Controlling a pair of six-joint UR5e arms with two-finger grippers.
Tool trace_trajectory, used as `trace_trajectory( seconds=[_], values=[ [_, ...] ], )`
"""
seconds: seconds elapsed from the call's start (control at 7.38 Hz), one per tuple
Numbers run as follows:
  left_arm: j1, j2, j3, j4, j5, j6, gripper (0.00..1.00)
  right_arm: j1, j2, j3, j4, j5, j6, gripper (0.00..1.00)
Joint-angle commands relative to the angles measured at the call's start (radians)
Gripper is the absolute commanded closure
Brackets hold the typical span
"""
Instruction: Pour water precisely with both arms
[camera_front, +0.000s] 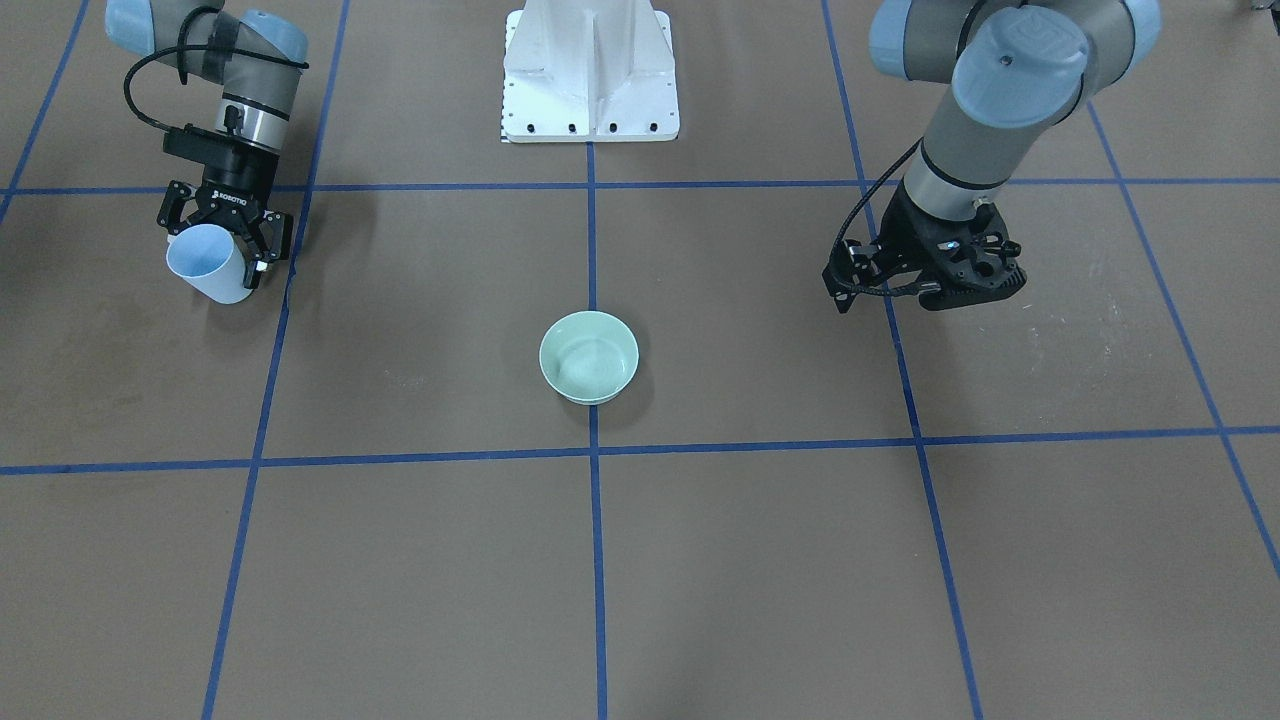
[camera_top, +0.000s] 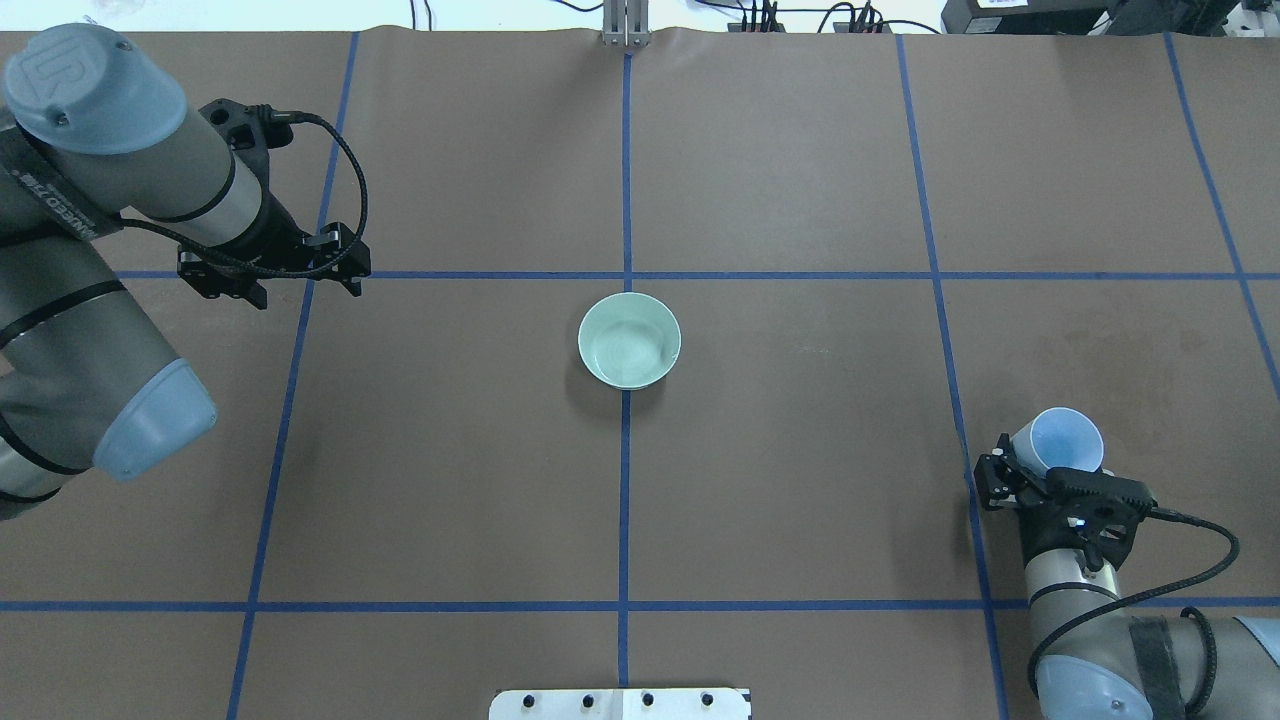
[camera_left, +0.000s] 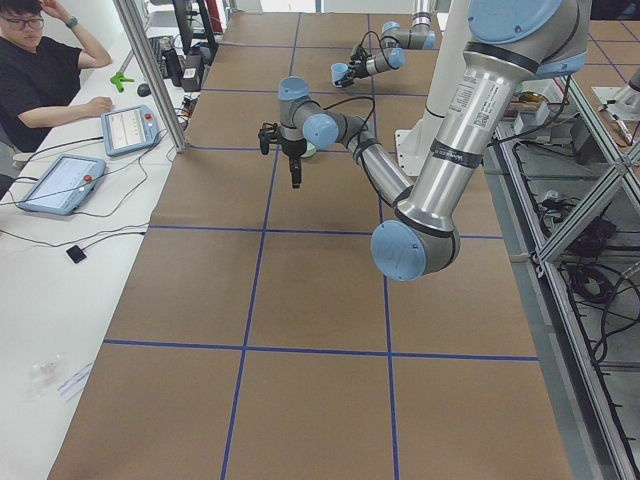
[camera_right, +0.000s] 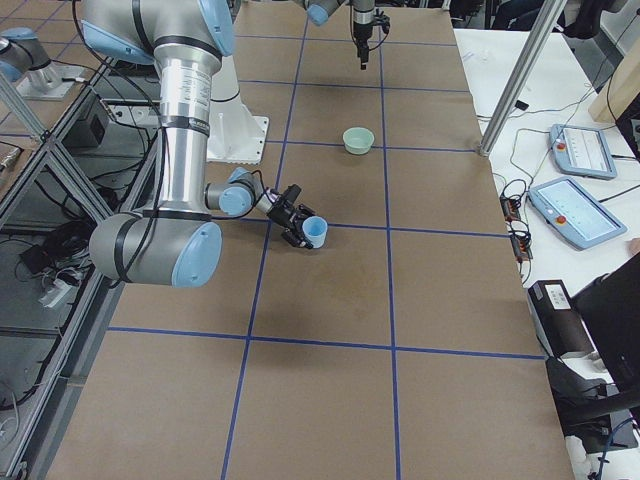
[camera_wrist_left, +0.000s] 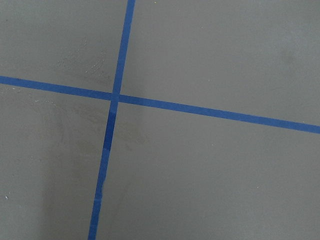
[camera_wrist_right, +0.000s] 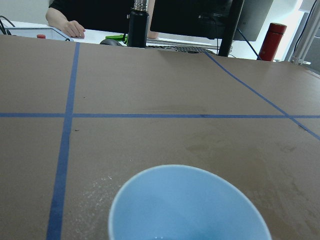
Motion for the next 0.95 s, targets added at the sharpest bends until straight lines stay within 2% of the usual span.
trace_trajectory(
  seconds=[0.0,0.14,0.27,0.41,0.68,0.81],
  values=[
    [0.000,0.001,0.000,0.000,0.000,-0.002,0.00,0.035,0.086,-0.036,0.011,-0.021,-0.012,0.59],
    [0.000,0.001,0.000,-0.001,0.000,-0.002,0.00,0.054,0.089,-0.034,0.011,-0.020,-0.013,0.98],
    [0.000,0.002,0.000,0.000,0.000,-0.002,0.00,0.081,0.092,-0.019,0.014,-0.018,-0.073,1.00],
    [-0.002,0.002,0.000,0.000,0.000,-0.002,0.00,0.100,0.095,0.029,0.081,-0.012,-0.190,1.00],
    [-0.002,0.004,-0.005,-0.001,0.000,0.001,0.00,0.160,0.095,0.039,0.287,0.008,-0.422,1.00],
    [-0.002,0.008,-0.014,-0.001,0.000,0.007,0.00,0.213,0.102,0.050,0.325,0.073,-0.557,1.00]
  ],
)
